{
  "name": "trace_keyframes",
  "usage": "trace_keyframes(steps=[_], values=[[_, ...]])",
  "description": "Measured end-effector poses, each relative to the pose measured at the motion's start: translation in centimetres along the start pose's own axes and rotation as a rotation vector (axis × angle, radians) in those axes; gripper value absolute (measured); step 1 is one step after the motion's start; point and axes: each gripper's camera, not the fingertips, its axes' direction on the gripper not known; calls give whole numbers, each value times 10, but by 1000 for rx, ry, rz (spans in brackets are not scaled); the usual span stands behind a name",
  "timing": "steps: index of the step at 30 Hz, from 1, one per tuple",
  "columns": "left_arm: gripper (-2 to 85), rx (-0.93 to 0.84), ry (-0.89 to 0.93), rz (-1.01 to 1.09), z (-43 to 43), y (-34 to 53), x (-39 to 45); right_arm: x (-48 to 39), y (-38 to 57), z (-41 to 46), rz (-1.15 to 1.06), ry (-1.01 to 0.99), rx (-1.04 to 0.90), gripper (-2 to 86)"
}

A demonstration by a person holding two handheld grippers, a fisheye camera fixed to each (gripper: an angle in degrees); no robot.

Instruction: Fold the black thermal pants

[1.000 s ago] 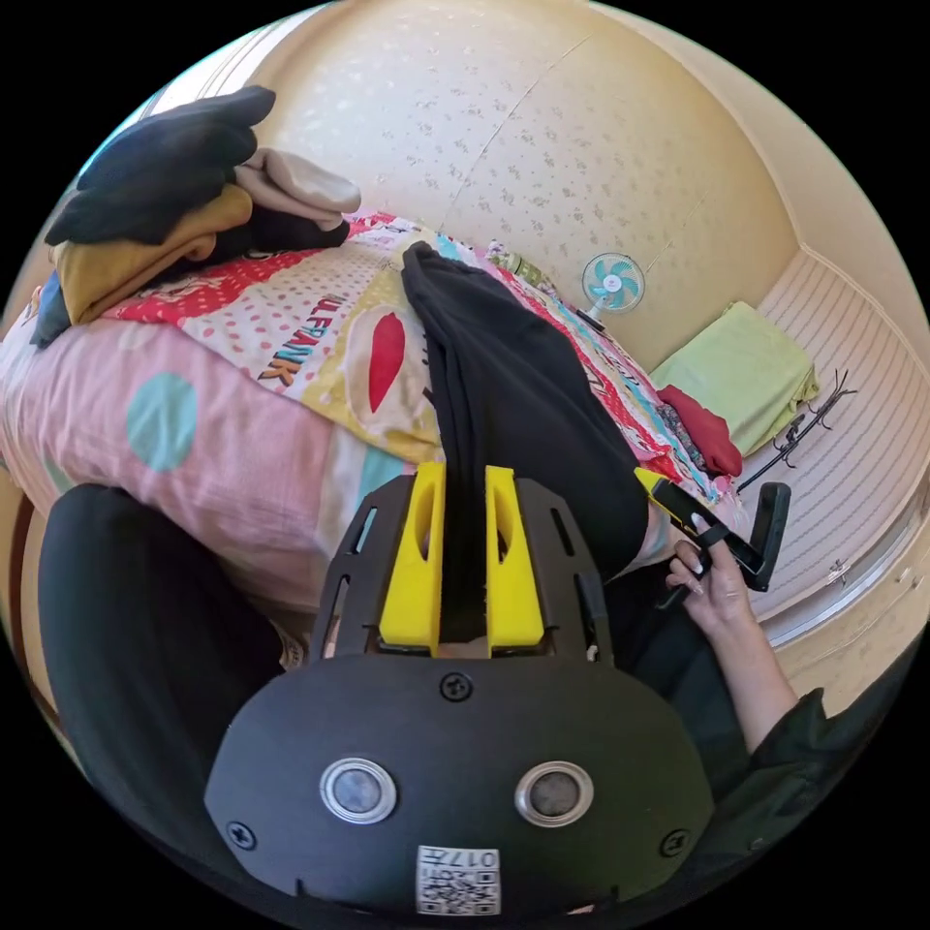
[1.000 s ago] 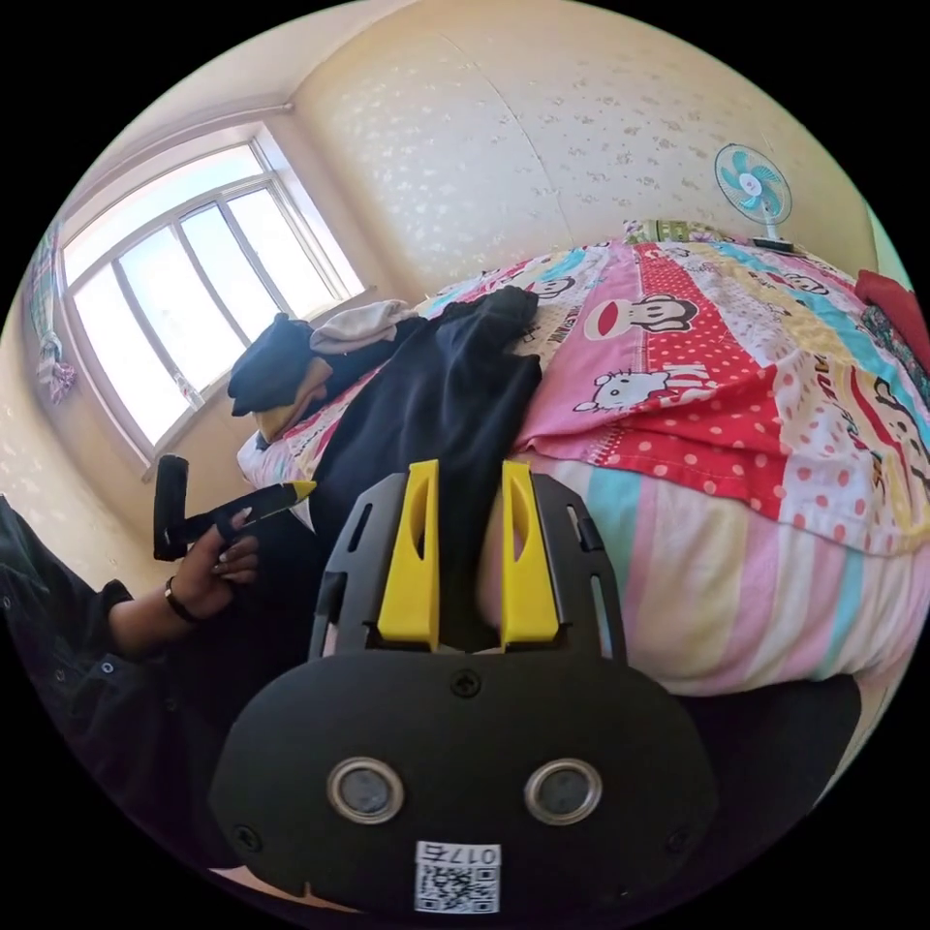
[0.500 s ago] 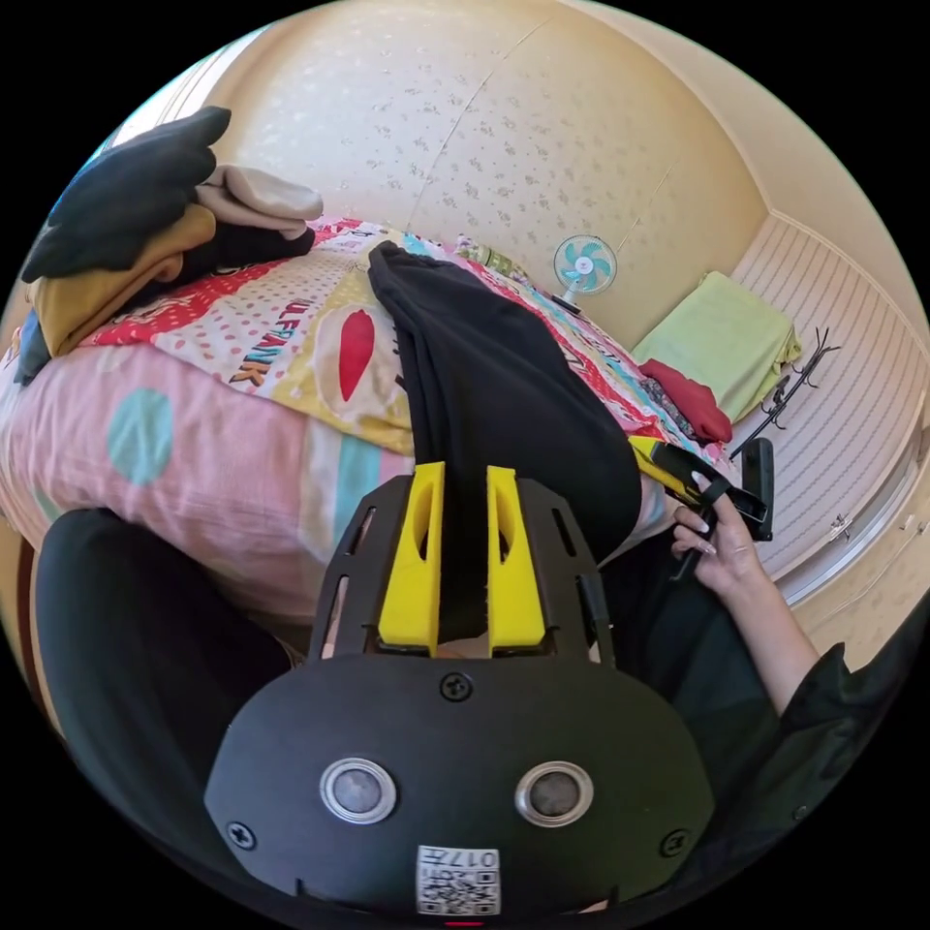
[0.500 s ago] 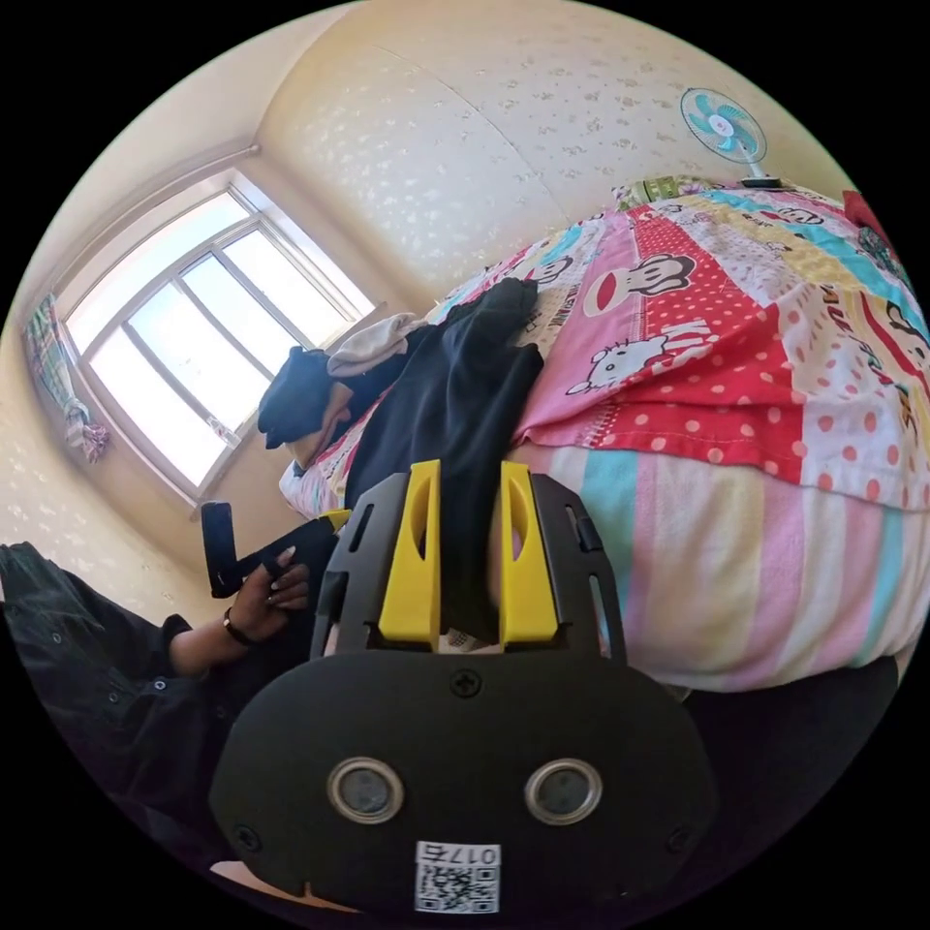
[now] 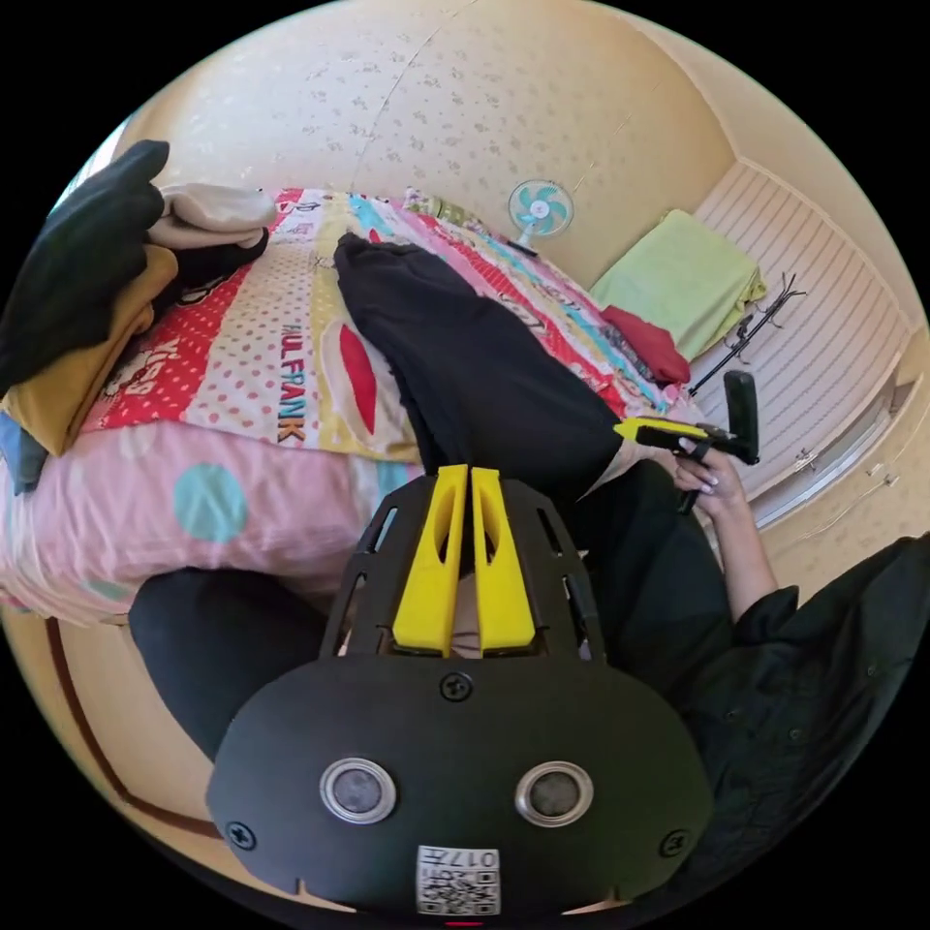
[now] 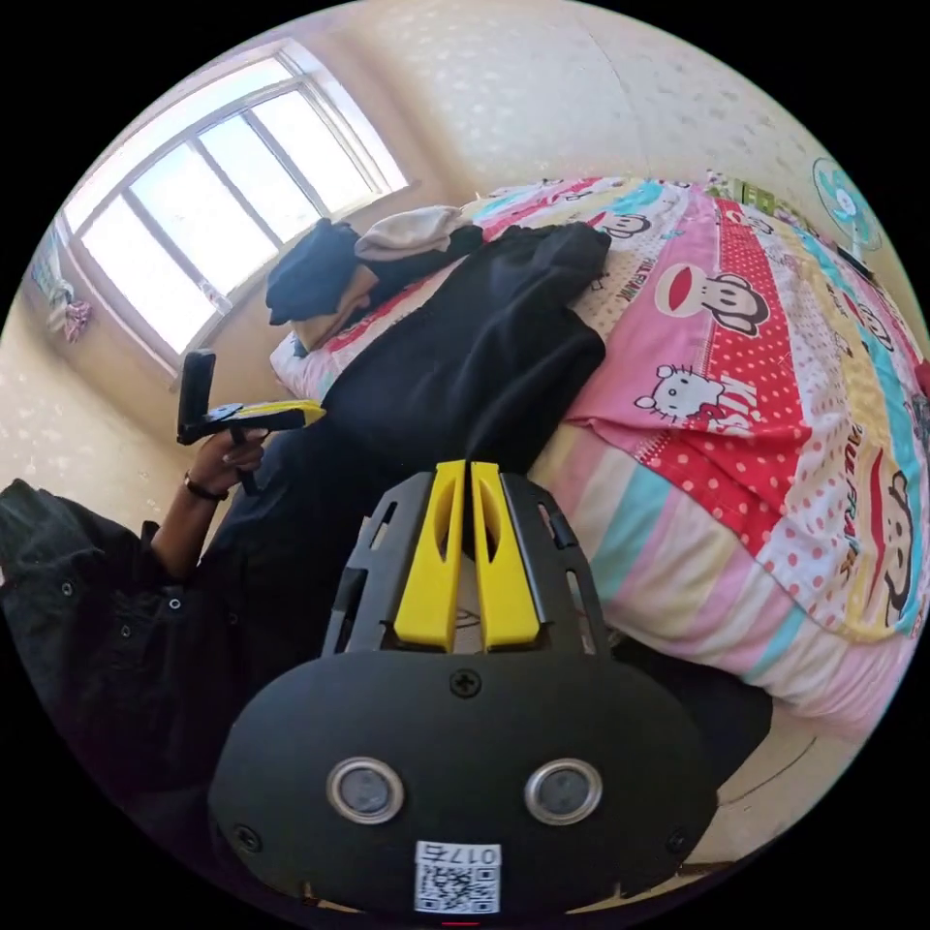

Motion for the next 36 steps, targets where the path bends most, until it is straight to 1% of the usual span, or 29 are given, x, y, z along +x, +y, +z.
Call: trace_keyframes(steps=[1, 2, 3, 5, 7, 8, 9, 10, 11, 12, 13, 15, 19, 20, 23, 25, 26, 30, 32, 36], values=[[7, -55, 20, -49, 14, -1, -8, 7, 3, 12, 28, 20, -22, 21], [10, -66, 30, -78, 18, 0, -12, 12, 7, 12, 35, -24, 19, 24], [15, -54, 62, -98, 19, 2, -17, 14, 9, 7, 45, -47, 45, 26], [41, 6, 101, -95, 9, 3, -21, 25, 12, -18, 56, -111, 161, 38], [48, 186, 196, -90, -16, 7, -30, 37, 16, -34, 77, -145, 256, 52], [50, 243, 219, -97, -21, 9, -33, 46, 18, -38, 94, -183, 279, 63], [56, 336, 255, -119, -26, 14, -41, 52, 19, -37, 104, -209, 275, 70], [65, 371, 276, -155, -24, 18, -50, 61, 19, -33, 122, -268, 249, 83], [72, 365, 284, -171, -20, 18, -54, 70, 19, -26, 133, -325, 216, 96], [86, 322, 295, -184, -11, 17, -62, 73, 19, -23, 136, -348, 209, 101], [93, 256, 293, -202, -2, 14, -68, 79, 21, -23, 145, -378, 223, 111], [105, 214, 282, -227, 1, 10, -74, 86, 20, -26, 145, -413, 222, 115], [112, 247, 164, -183, -23, 2, -74, 96, 15, -32, 119, -483, 187, 120], [109, 246, 159, -173, -25, 0, -74, 97, 14, -34, 111, -486, 185, 121], [102, 210, 243, -159, -21, -7, -83, 95, 9, -33, 79, -527, 160, 122], [111, 110, 385, -175, 0, -16, -92, 95, 6, -28, 68, -576, 143, 124], [113, 91, 413, -180, 5, -18, -94, 96, 4, -28, 75, -585, 150, 124], [92, 71, 419, -209, 7, -27, -108, 100, 2, -30, 78, -558, 140, 108], [86, 66, 413, -209, 4, -29, -111, 98, 0, -36, 68, -478, 119, 89], [89, 120, 334, -138, -17, -35, -103, 95, -1, -40, 54, -483, 132, 87]])
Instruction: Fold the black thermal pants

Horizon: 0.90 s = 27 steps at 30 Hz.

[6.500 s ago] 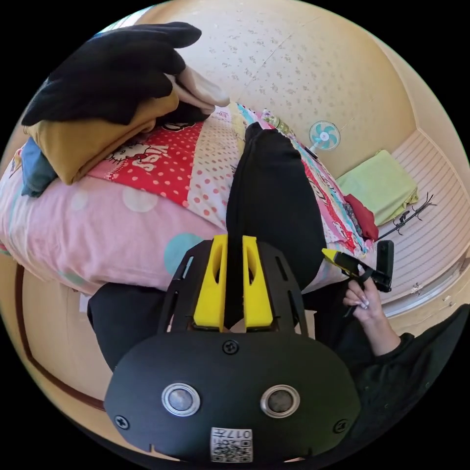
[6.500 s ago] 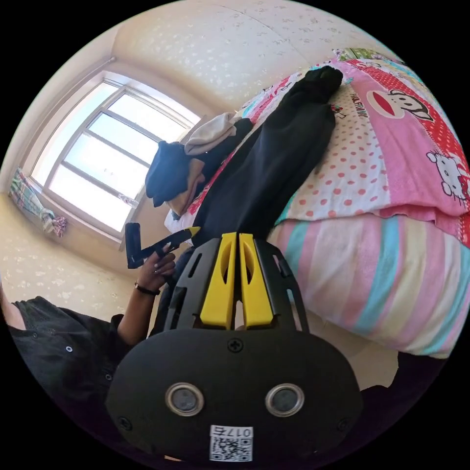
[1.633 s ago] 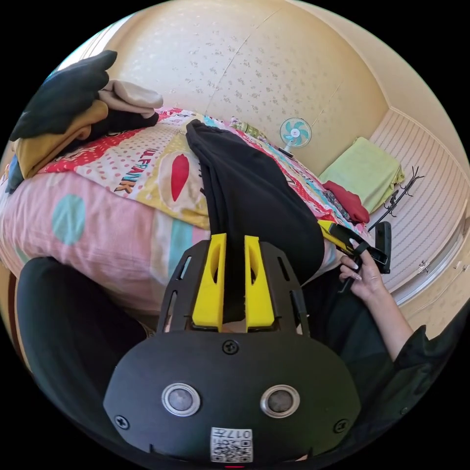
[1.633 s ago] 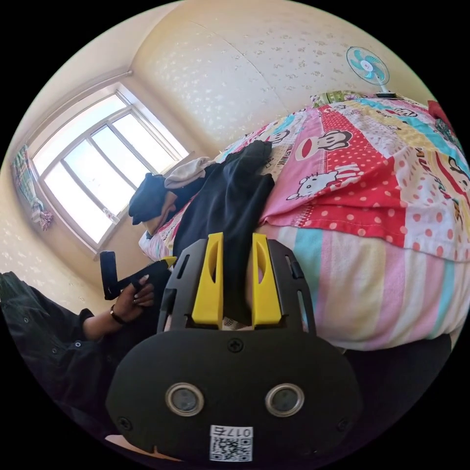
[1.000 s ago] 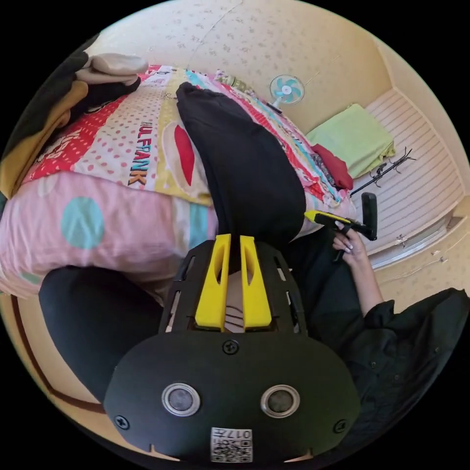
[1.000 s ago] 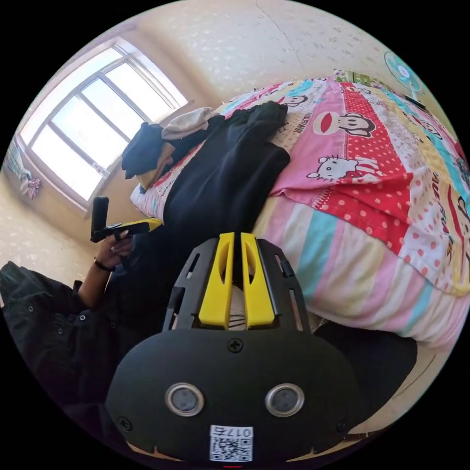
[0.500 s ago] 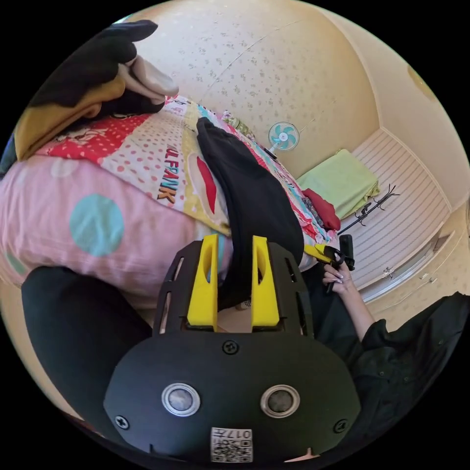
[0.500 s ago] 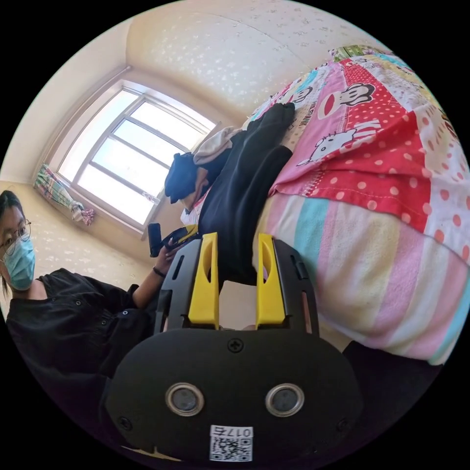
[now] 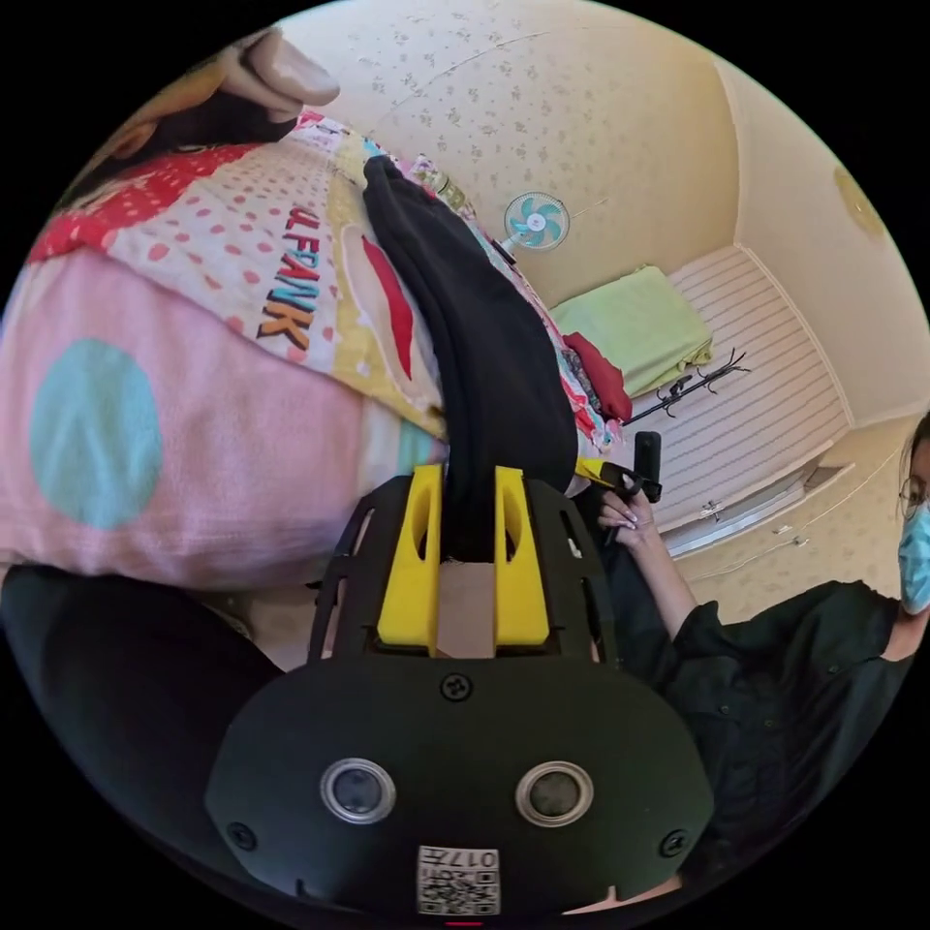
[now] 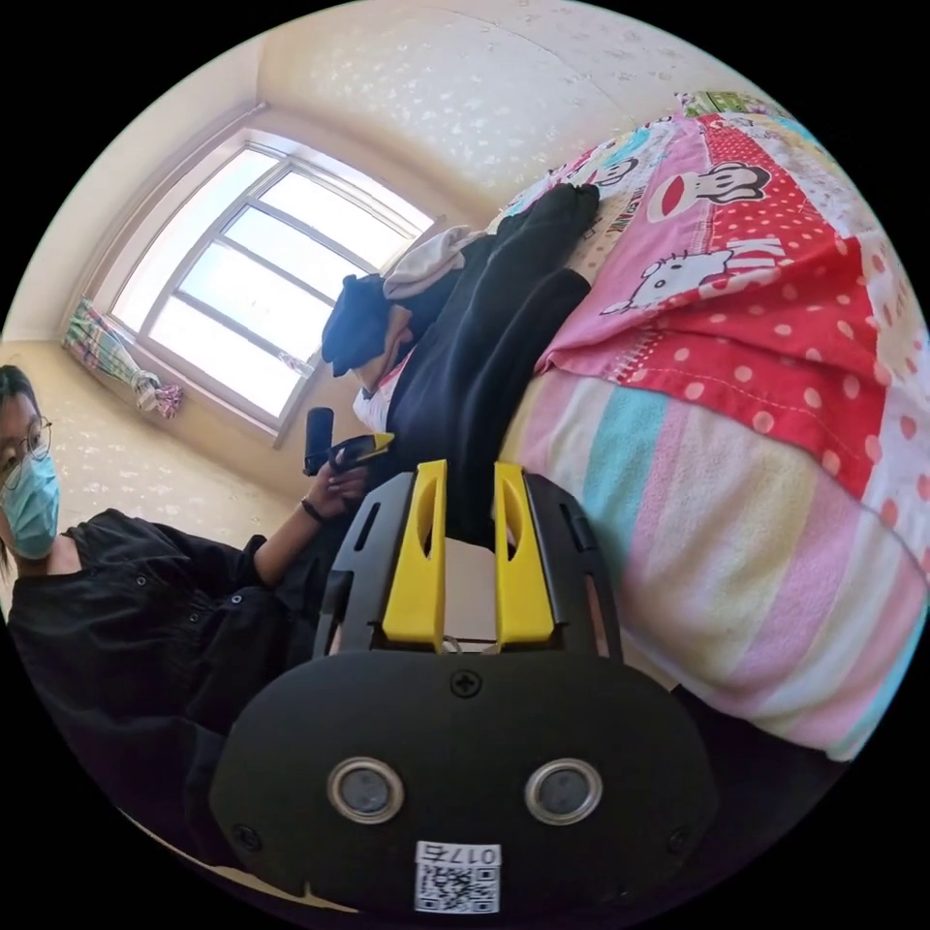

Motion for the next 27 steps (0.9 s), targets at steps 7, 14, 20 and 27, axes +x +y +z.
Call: trace_keyframes(steps=[7, 14, 20, 27], values=[[94, -27, 91, -29, 10, -9, -12, 12, -8, 18, -3, -144, 26, 95], [74, -32, 141, -60, 16, -20, -23, -1, -18, 39, -48, -97, 32, 77], [53, -27, 175, -75, 14, -20, -23, -11, -16, 44, -20, -82, 27, 57], [44, -6, 121, -34, -9, -12, -9, -44, -5, 36, -108, 66, -17, 55]])
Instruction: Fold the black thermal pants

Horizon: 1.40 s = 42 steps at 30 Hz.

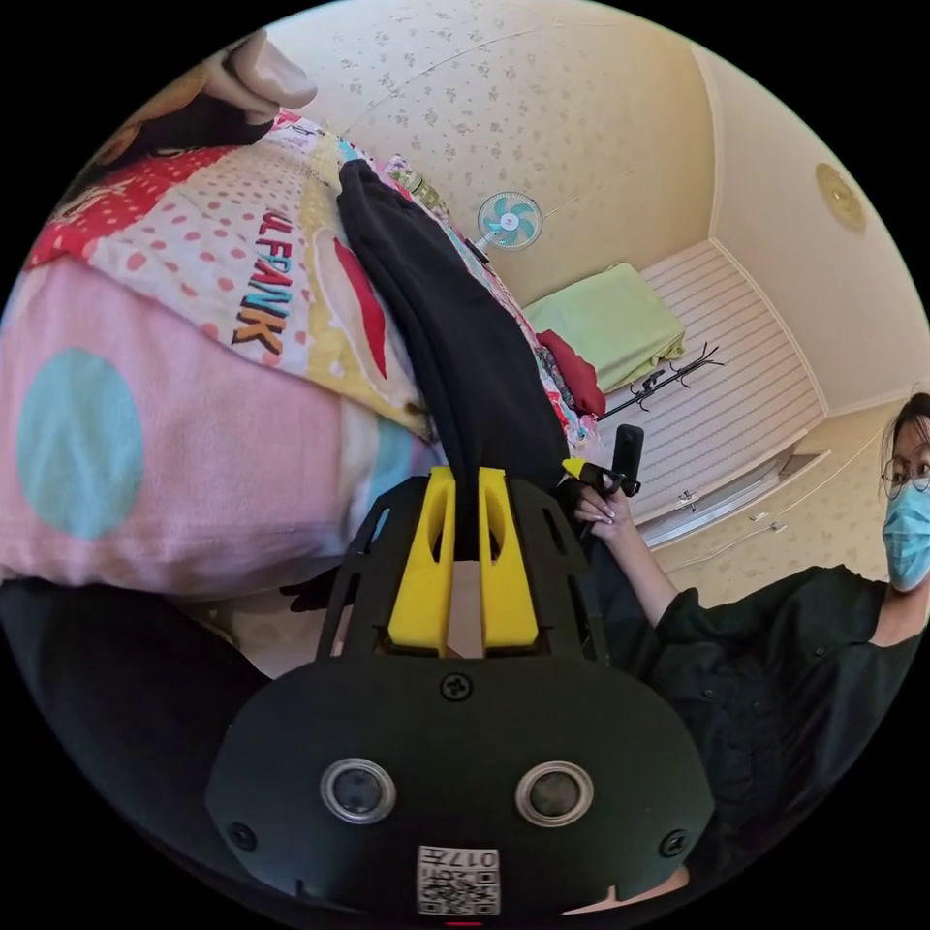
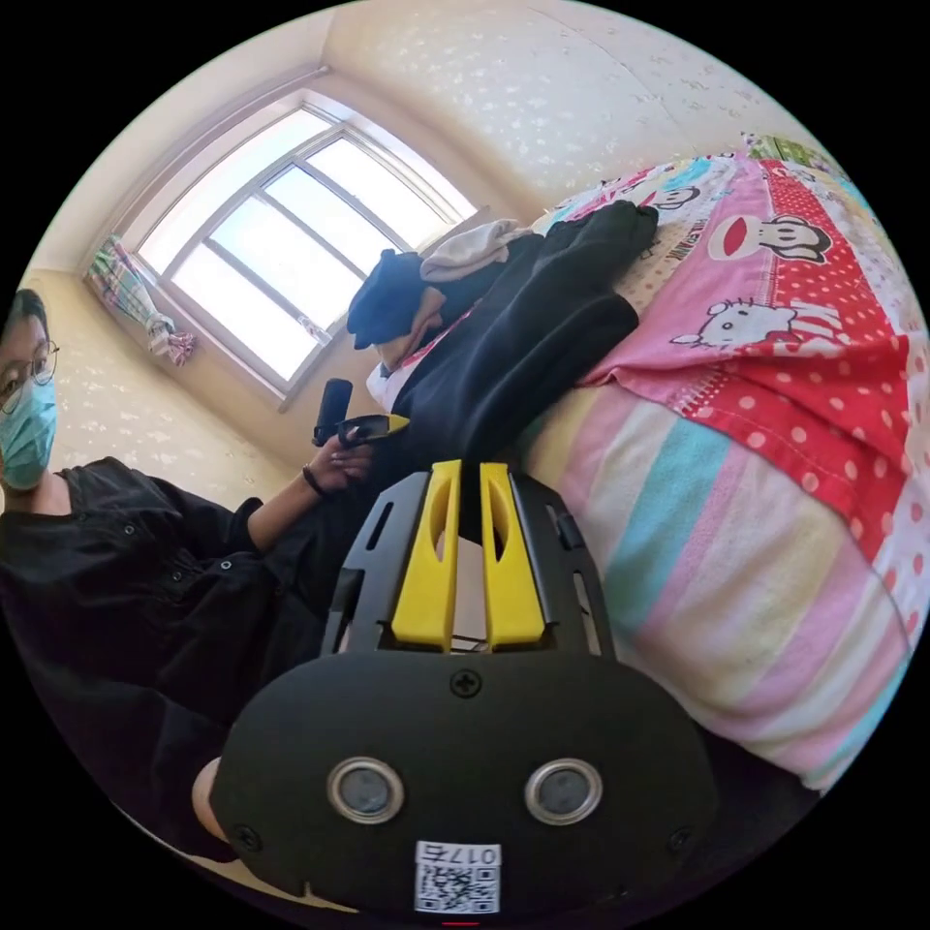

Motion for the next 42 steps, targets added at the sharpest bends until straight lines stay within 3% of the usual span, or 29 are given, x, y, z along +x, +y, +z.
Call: trace_keyframes(steps=[8, 18, 26, 30, 35, 42], values=[[44, -12, 9, -59, 9, 5, -13, -3, -5, 27, 36, -36, 5, 128], [44, -4, 29, -97, 19, 27, -23, -18, -5, 61, 26, -94, 26, 121], [44, 5, 20, -91, 27, 57, -26, -32, 9, 80, 118, -121, 85, 59], [37, 23, -18, 48, 12, 79, 4, -66, 21, 64, 30, -185, 160, 40], [26, 173, 161, 249, -40, 116, 58, -148, 32, 12, -183, -319, 360, 30], [23, 403, 202, 578, -126, 141, 204, -301, 18, -62, -460, -166, 528, 26]])
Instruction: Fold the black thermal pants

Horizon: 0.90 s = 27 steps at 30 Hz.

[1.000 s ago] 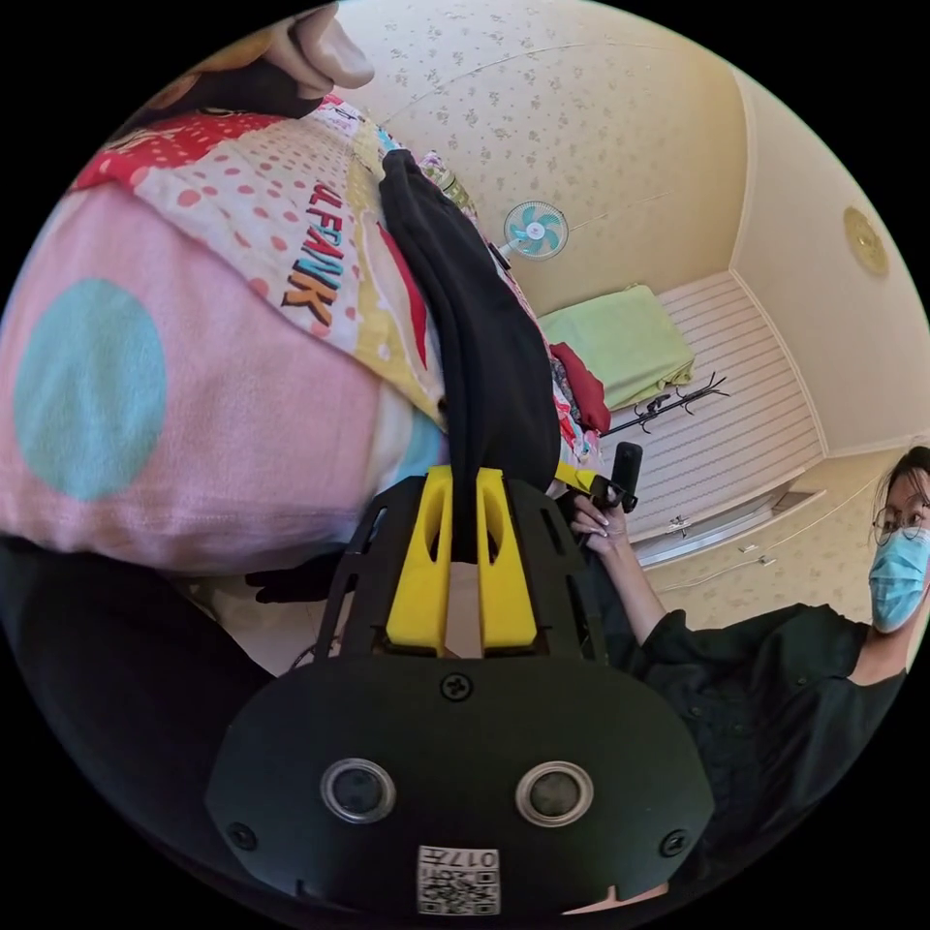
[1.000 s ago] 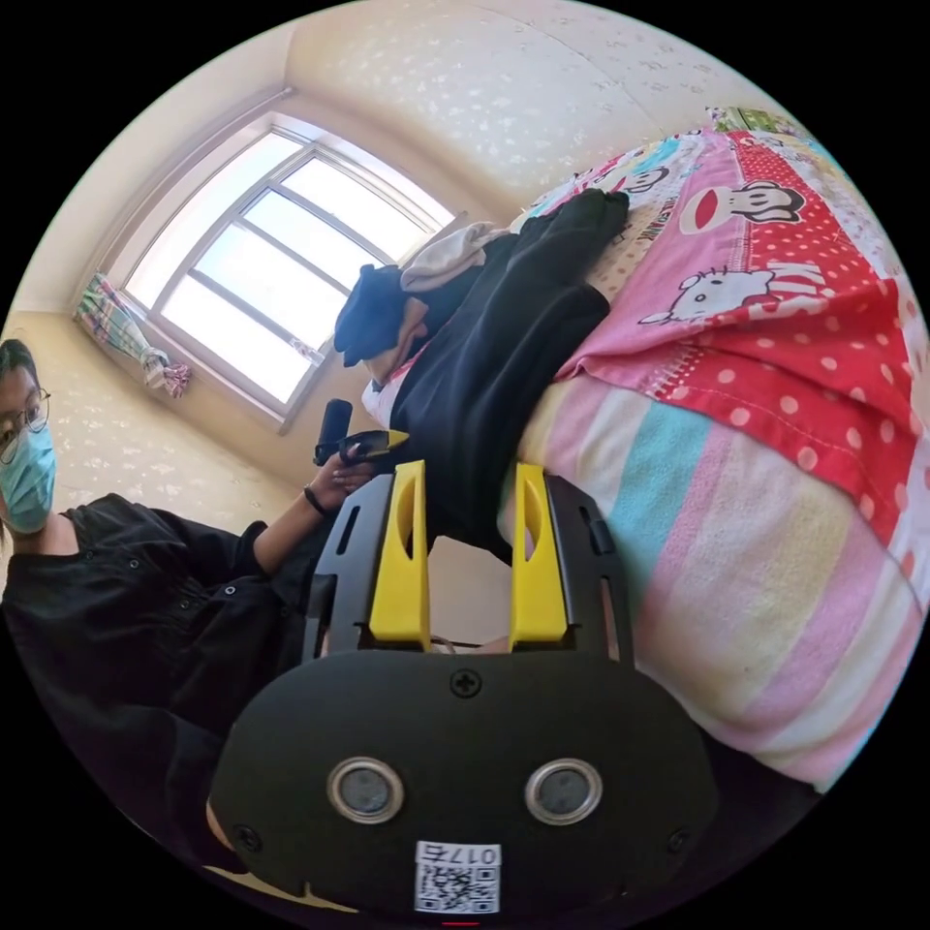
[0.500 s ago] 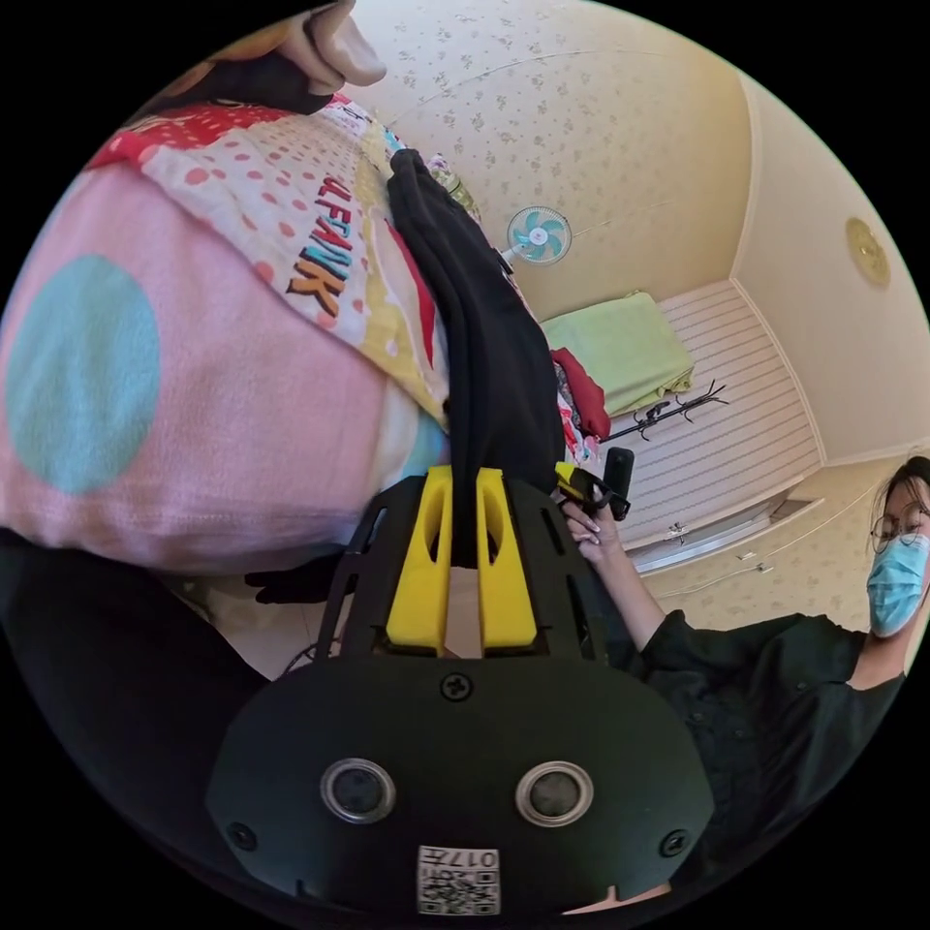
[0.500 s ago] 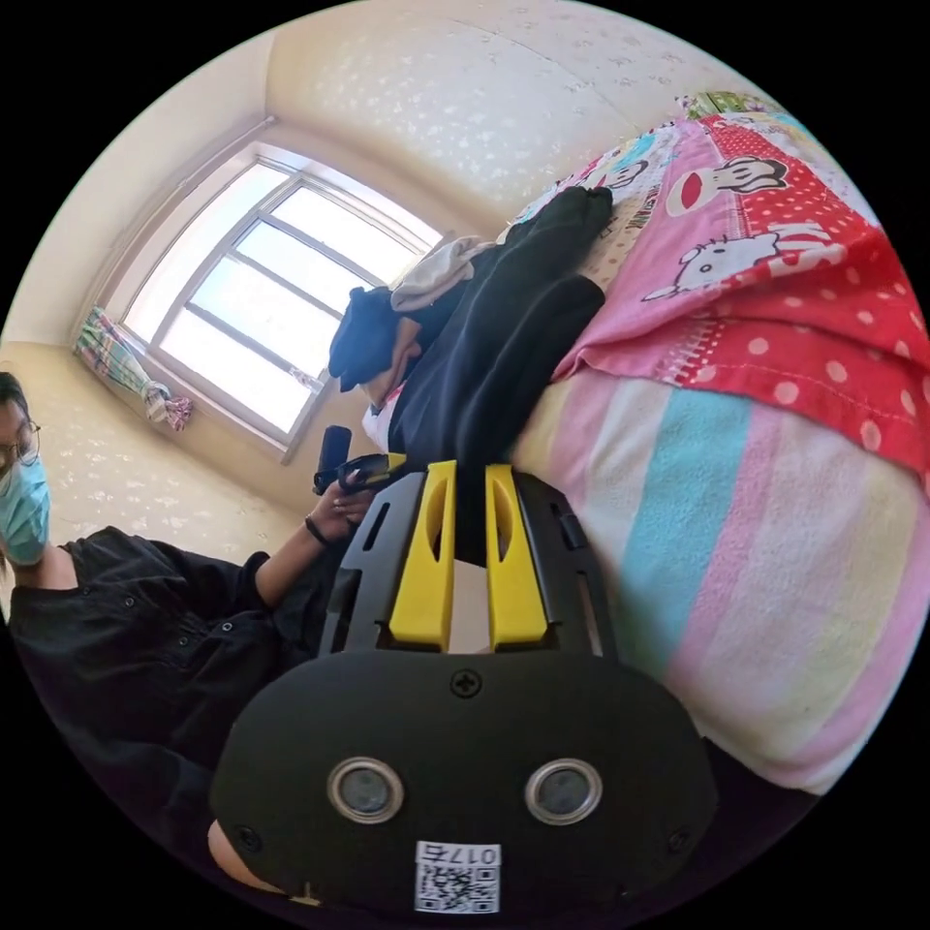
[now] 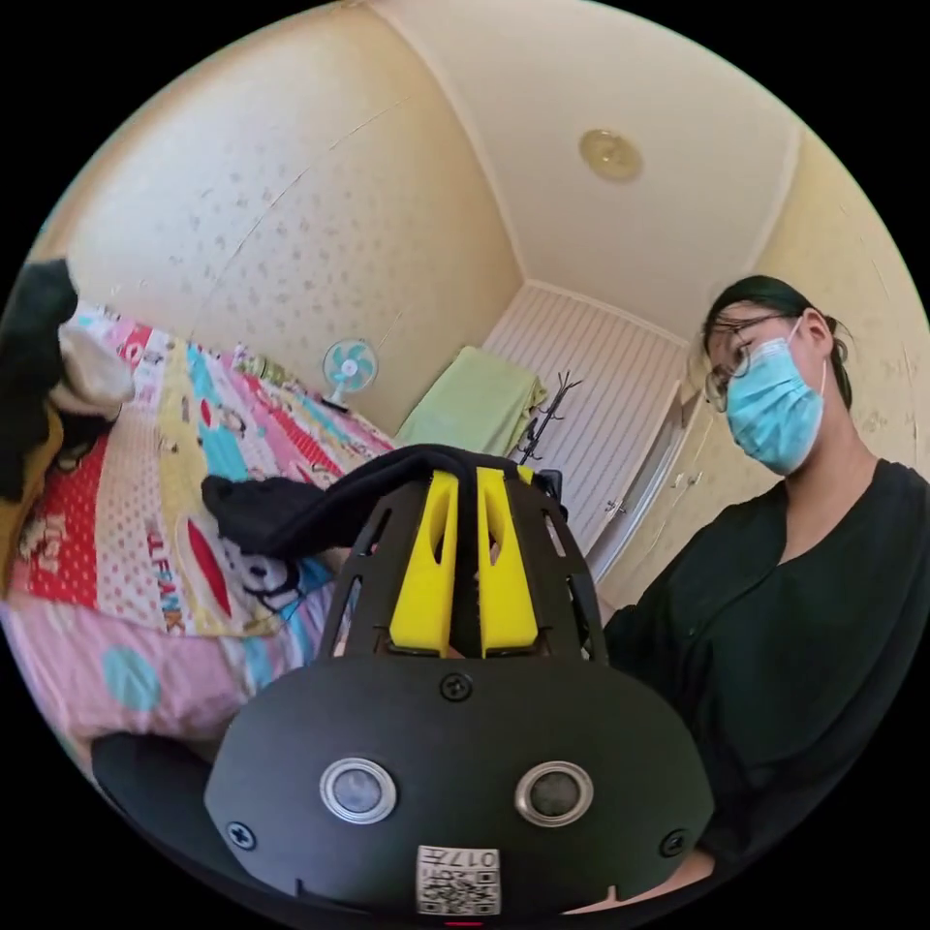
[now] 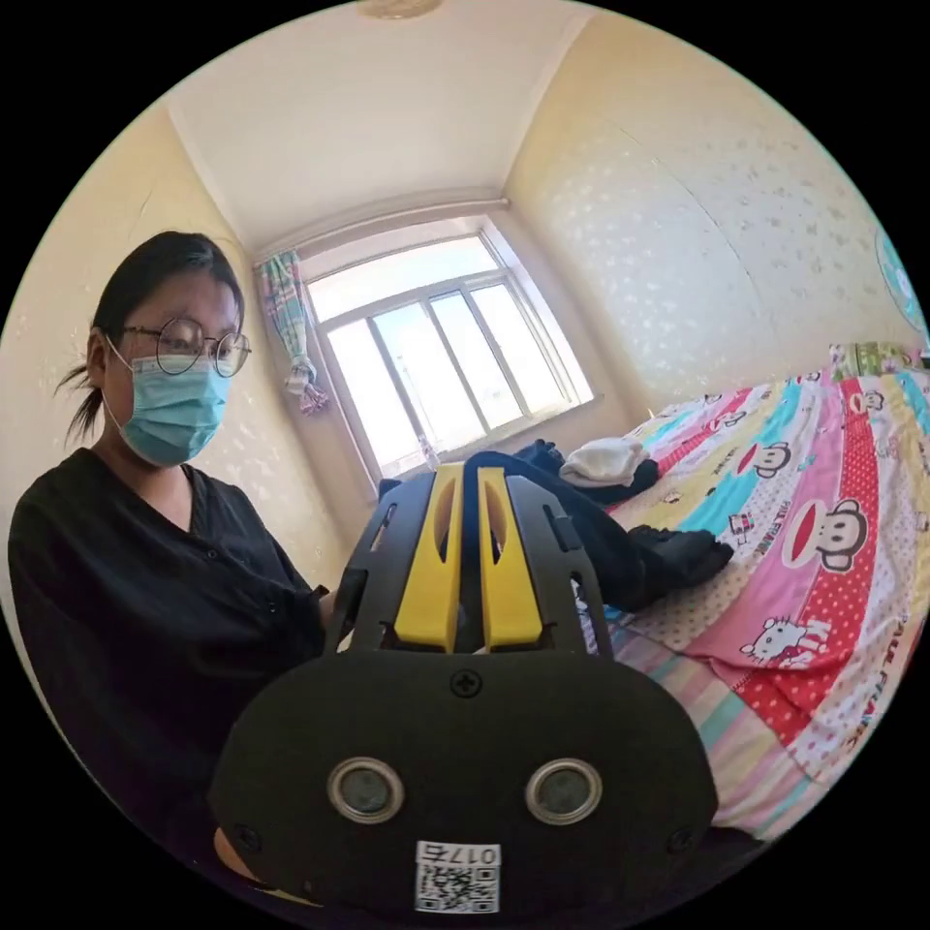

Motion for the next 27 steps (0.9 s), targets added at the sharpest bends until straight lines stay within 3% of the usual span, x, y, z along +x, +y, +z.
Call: trace_keyframes(steps=[5, 8, 17, 22, 27], values=[[22, 86, 6, 127, -12, -67, 71, -73, -75, -3, -138, 70, 56, 24], [22, 115, -23, 152, -8, -95, 86, -72, -108, 9, -133, 122, 26, 23], [22, 114, 43, -145, 58, -155, -16, 15, -193, 58, -95, 260, -27, 21], [24, 143, -30, 32, 90, -222, 3, 2, -251, 62, -219, 350, 21, 21], [29, 95, -103, 137, 115, -215, 7, 8, -233, 61, -187, 364, 34, 22]])
